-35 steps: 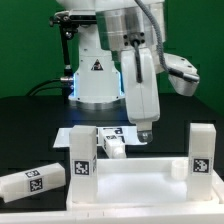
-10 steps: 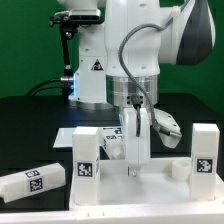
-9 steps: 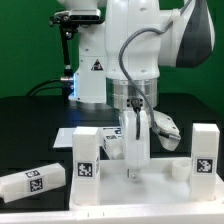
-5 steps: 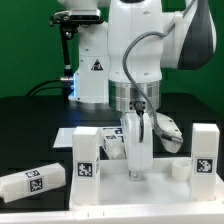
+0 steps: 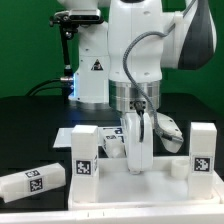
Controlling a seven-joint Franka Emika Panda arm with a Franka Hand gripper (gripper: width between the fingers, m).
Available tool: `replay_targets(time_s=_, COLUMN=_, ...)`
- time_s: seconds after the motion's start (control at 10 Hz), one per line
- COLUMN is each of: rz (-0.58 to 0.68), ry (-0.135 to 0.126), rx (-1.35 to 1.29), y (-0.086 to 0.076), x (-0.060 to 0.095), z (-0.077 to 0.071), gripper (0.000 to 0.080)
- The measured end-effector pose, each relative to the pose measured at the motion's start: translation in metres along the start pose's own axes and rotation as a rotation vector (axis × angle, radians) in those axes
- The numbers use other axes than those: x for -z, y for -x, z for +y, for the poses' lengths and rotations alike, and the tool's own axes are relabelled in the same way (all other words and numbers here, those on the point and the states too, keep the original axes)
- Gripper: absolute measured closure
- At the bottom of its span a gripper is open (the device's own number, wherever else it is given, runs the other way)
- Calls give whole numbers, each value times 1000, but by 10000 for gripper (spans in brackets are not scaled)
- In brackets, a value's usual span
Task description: Assemble desk
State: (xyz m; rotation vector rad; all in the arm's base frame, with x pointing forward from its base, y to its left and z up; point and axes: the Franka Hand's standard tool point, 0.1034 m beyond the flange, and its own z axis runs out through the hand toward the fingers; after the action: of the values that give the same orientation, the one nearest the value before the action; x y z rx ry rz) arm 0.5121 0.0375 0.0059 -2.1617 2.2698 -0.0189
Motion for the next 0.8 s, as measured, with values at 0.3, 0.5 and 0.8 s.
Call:
replay_targets(time_s=0.3, rz=2, ry=-5, rx=22, y=0, x=1, z=-1, gripper=755)
replay_targets(time_s=0.5, rz=-21, ry=37, rx=25, y=1, x=17, z=-5, gripper=755)
replay_targets(time_s=0.8, rz=-35, ry=28, rx=140, y=-7, x=35, z=0, gripper=754)
